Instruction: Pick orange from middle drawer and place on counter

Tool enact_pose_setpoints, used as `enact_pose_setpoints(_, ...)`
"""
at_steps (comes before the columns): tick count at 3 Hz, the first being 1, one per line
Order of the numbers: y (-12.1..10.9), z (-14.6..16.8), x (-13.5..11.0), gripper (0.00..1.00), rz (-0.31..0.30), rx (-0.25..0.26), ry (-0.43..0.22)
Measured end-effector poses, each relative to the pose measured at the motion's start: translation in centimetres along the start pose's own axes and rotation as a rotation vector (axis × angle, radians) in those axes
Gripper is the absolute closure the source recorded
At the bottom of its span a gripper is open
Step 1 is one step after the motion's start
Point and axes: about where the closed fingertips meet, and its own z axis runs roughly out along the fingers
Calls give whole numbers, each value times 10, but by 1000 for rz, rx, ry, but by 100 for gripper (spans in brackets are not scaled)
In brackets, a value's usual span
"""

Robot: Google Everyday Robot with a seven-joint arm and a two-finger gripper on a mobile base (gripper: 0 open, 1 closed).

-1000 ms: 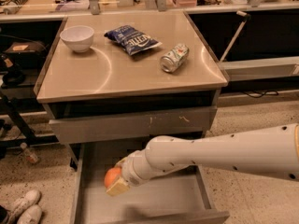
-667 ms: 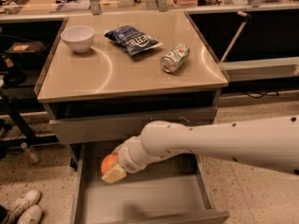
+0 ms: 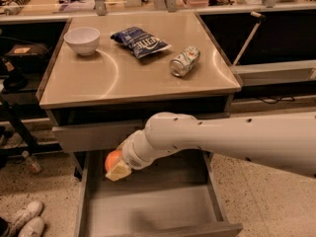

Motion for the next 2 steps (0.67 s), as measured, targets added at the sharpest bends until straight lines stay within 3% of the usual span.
enact_pose_setpoints(2, -19, -58, -37, 100, -54, 92, -10)
